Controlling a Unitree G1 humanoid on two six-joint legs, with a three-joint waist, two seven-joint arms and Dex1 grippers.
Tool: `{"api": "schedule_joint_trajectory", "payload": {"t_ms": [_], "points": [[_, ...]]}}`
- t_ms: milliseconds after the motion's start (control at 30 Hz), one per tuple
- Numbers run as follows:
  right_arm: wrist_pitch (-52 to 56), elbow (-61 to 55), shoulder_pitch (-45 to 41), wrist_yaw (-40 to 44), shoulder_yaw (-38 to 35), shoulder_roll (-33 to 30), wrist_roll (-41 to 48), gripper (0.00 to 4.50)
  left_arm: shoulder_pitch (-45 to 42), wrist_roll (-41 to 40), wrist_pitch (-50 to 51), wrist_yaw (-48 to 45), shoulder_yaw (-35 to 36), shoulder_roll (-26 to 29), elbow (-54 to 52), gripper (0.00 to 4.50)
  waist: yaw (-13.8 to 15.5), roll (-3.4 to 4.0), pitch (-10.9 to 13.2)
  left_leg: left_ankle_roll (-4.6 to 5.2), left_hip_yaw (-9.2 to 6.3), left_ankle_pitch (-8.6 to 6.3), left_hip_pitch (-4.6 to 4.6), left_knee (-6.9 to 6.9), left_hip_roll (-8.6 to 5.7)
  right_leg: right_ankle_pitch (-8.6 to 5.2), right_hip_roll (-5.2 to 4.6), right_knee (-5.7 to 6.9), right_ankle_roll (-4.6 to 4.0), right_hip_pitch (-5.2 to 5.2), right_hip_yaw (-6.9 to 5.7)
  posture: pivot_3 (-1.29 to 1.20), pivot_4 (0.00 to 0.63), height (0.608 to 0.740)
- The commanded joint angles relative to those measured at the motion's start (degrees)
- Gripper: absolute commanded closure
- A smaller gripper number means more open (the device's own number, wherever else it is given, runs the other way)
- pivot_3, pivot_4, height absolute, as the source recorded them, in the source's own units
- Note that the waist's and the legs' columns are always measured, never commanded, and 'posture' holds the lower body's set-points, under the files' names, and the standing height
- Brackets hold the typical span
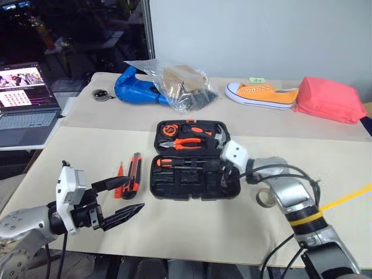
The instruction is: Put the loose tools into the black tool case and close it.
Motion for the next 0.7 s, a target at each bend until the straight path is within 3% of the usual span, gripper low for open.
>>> {"api": "schedule_joint_trajectory", "payload": {"t_ms": [33, 200, 300, 400, 500, 700], "points": [[-3.51, 2.36, 3.04, 0.22, 4.99, -1.88, -5.53, 4.46, 0.07, -0.15, -1.03, 0.18, 0.71, 0.55, -2.04, 0.0, 0.01, -0.12, -0.09, 0.0, 0.0, 0.0, 0.05, 0.0, 0.0, 0.0, 0.0, 0.0, 0.0, 0.03, 0.0, 0.0, 0.15, 0.74], [-8.55, 2.59, 2.74, -3.55, 1.73, 0.34, -4.81, 4.46, 0.53, 0.85, -1.35, 1.53, 0.44, 0.2, -3.02, 0.0, 0.13, -0.26, -0.18, 0.0, 0.0, 0.0, 0.27, 0.0, 0.02, -0.01, 0.0, 0.01, -0.01, 0.2, 0.0, 0.0, 0.15, 0.74], [-6.8, -3.09, 3.14, -6.56, -5.76, 5.75, 4.29, 4.46, 1.37, 2.64, -1.38, 5.39, 1.27, -1.6, -2.36, 0.0, 0.02, -0.27, -0.17, 0.0, -0.01, 0.0, 0.24, 0.01, 0.06, 0.0, 0.03, 0.01, -0.03, 0.2, 0.01, 0.0, 0.15, 0.74], [0.65, -11.33, 3.41, 2.88, -12.57, 3.38, 20.07, 4.46, 0.97, 5.07, 2.35, 17.83, 0.89, -5.94, -3.25, 0.0, -0.18, 0.06, 0.05, 0.0, -0.01, 0.01, 0.04, 0.0, 0.08, 0.04, 0.07, 0.05, -0.04, 0.0, 0.08, 0.0, 0.15, 0.74], [5.38, -16.86, 4.22, 8.54, -15.9, -0.45, 29.2, 3.78, -1.01, 5.68, 10.87, 30.96, 0.96, -8.22, -3.92, 0.0, 0.23, 0.02, 0.07, 0.0, -0.04, 0.0, -0.05, 0.03, 0.03, 0.09, 0.0, 0.0, 0.11, 0.0, 0.09, 0.0, 0.15, 0.74], [12.49, -22.3, 4.64, 16.41, -19.55, -9.43, 39.48, 1.67, -11.28, 0.67, 30.77, 50.07, 0.31, -9.73, -2.86, 0.0, 0.35, -0.13, 0.07, 0.01, -0.27, 0.01, -0.05, 0.06, 0.02, 0.09, 0.01, 0.03, 0.11, 0.09, -0.08, 0.0, 0.15, 0.74]]}}
